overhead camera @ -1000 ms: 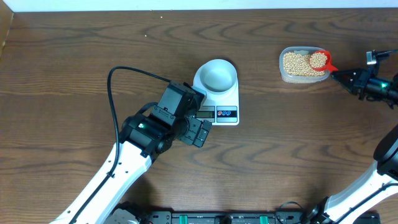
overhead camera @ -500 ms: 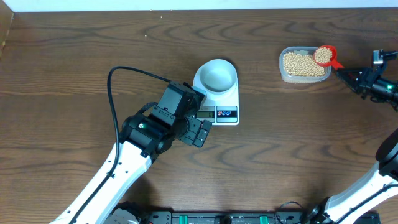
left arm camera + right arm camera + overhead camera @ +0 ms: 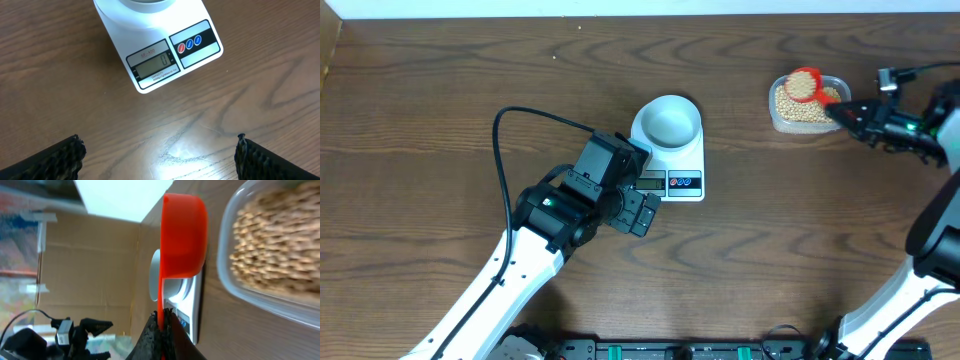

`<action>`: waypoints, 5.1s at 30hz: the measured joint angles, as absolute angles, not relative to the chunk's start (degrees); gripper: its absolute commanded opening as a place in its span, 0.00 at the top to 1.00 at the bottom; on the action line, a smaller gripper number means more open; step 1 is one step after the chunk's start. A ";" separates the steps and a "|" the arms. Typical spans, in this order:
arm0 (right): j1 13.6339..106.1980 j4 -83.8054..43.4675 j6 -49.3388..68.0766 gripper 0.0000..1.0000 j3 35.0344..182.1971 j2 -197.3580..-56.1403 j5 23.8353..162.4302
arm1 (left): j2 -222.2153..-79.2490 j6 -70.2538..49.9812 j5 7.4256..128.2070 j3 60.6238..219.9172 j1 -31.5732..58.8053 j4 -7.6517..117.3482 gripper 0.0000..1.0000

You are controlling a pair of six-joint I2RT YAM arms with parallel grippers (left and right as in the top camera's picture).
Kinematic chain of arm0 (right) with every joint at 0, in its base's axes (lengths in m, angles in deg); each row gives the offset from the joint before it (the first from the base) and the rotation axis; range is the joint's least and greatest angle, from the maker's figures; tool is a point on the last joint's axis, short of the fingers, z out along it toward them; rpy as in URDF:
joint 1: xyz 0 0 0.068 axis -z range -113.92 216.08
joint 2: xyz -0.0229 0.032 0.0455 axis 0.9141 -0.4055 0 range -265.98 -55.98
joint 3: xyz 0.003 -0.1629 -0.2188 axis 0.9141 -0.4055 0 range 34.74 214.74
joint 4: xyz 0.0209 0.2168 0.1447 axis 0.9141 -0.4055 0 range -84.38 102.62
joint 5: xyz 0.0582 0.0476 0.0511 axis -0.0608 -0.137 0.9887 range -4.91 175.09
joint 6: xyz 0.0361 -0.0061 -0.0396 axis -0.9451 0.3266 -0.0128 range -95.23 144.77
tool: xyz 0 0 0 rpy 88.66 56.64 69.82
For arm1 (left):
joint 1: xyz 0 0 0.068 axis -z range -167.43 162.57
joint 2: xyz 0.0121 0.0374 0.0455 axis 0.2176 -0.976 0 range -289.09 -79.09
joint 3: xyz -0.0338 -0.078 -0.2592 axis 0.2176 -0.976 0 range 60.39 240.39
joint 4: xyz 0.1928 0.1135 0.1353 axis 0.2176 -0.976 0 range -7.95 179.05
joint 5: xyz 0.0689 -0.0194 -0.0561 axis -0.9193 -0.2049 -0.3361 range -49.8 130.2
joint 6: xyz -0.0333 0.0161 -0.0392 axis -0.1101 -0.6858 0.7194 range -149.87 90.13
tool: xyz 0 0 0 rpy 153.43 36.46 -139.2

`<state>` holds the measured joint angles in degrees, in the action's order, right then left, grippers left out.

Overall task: Scoop item into bowl and weigh 50g on scale
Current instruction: 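Tilt and lift the filled scoop out of the tub, then carry the filled scoop left over the white bowl on scale, then tip the scoop to pour chickpeas into the white bowl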

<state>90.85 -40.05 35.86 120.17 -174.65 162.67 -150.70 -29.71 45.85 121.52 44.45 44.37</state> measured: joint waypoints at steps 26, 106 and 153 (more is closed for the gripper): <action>72.04 -39.20 35.79 0.99 120.17 -174.65 165.29 | -150.70 -29.71 45.85 121.52 44.45 44.37 0.02; 49.39 -37.10 27.71 0.99 129.46 -166.69 112.55 | -150.70 -29.71 45.85 121.52 44.45 44.37 0.02; 49.39 -37.67 28.34 0.99 129.46 -166.69 112.40 | -150.70 -29.71 45.83 121.52 44.45 44.37 0.02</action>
